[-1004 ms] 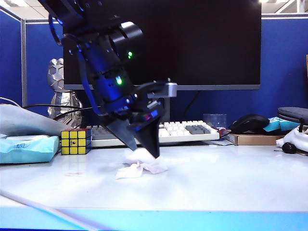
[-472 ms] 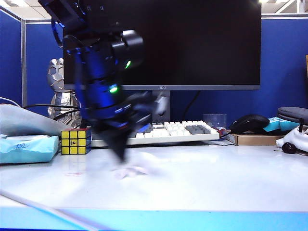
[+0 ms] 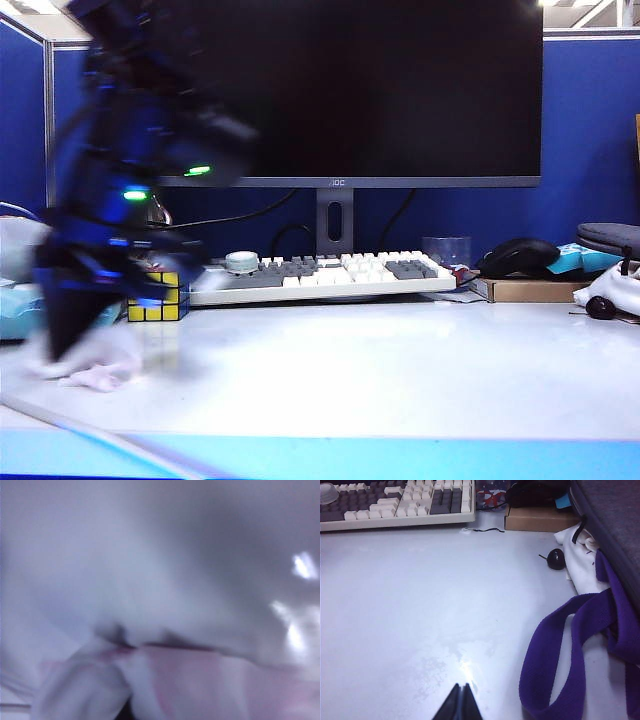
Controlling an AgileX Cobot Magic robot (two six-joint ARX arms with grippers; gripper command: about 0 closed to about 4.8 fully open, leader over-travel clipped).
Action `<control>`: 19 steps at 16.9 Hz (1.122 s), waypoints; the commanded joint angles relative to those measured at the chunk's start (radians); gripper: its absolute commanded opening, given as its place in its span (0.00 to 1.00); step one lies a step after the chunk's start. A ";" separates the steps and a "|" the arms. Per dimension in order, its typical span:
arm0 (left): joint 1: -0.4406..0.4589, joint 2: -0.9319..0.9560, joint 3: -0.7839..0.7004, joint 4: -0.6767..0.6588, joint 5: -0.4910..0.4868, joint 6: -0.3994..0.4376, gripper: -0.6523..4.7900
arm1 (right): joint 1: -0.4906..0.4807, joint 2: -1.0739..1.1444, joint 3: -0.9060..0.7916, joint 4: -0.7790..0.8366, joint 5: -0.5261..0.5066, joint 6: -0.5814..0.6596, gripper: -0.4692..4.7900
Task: Use the wet wipes on the table to wipe the cherry juice off the table, then put the wipes back on the table.
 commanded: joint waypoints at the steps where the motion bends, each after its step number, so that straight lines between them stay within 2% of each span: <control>1: 0.068 -0.001 -0.002 0.138 0.147 -0.007 0.11 | 0.000 0.000 -0.001 0.004 -0.002 0.003 0.08; 3: 0.079 -0.001 -0.001 0.208 0.251 -0.019 0.11 | 0.000 0.000 -0.001 0.004 -0.002 0.003 0.08; 6: 0.048 -0.001 0.000 0.298 0.588 -0.055 0.11 | 0.000 0.000 -0.001 0.003 -0.002 0.003 0.08; 8: 0.035 -0.001 0.000 0.365 0.760 -0.080 0.11 | 0.000 0.000 -0.001 0.003 -0.002 0.003 0.08; 9: 0.033 -0.001 0.008 0.388 0.724 -0.117 0.11 | 0.000 0.000 -0.001 0.004 -0.002 0.003 0.08; 11: 0.035 0.002 0.019 0.365 0.443 -0.104 0.11 | 0.000 0.000 -0.001 0.003 -0.002 0.003 0.08; 12: 0.045 0.002 0.019 0.329 0.272 -0.069 0.11 | -0.001 0.000 -0.001 0.004 -0.002 0.003 0.08; 14: 0.078 0.009 0.018 0.288 0.007 -0.010 0.11 | 0.000 0.000 -0.001 0.003 -0.002 0.003 0.08; 15: 0.105 0.009 0.018 0.306 0.012 -0.004 0.11 | 0.000 0.000 -0.001 0.003 -0.002 0.003 0.08; 16: 0.124 0.009 0.018 0.334 0.059 -0.004 0.11 | 0.000 0.000 -0.001 0.003 -0.002 0.003 0.08; 18: 0.155 0.009 0.019 0.399 0.216 -0.006 0.11 | 0.000 0.000 -0.001 0.003 -0.002 0.003 0.08; 19: 0.156 0.010 0.019 0.451 0.343 -0.013 0.11 | 0.000 0.000 -0.001 0.004 -0.002 0.003 0.08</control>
